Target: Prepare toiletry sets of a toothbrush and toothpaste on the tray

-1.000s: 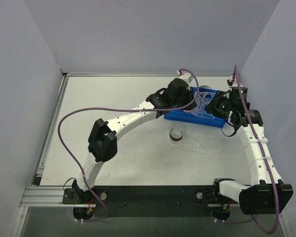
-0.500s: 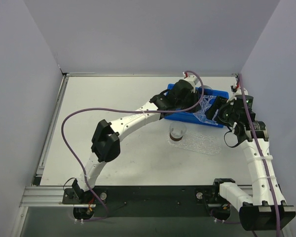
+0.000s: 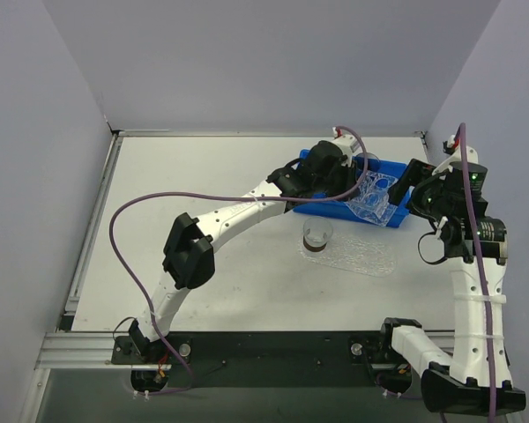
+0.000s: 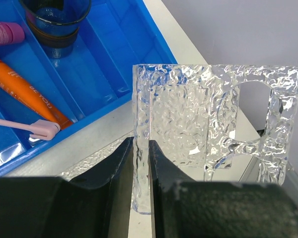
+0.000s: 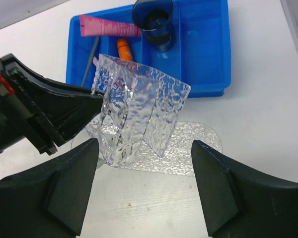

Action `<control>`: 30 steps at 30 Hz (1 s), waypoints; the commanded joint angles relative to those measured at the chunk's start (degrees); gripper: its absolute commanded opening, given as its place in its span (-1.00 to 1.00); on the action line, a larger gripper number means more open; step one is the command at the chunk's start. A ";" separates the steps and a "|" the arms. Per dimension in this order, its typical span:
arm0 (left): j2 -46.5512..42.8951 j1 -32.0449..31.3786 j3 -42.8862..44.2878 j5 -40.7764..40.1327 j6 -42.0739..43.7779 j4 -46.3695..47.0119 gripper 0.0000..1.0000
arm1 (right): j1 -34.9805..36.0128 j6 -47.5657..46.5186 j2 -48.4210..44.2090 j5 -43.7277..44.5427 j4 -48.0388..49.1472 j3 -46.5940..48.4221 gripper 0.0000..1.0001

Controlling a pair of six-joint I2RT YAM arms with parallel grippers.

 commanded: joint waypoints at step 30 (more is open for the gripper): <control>-12.04 -4.45 -9.54 8.48 33.17 6.24 -1.00 | -4.44 -12.86 8.61 -17.62 -8.22 5.80 -0.05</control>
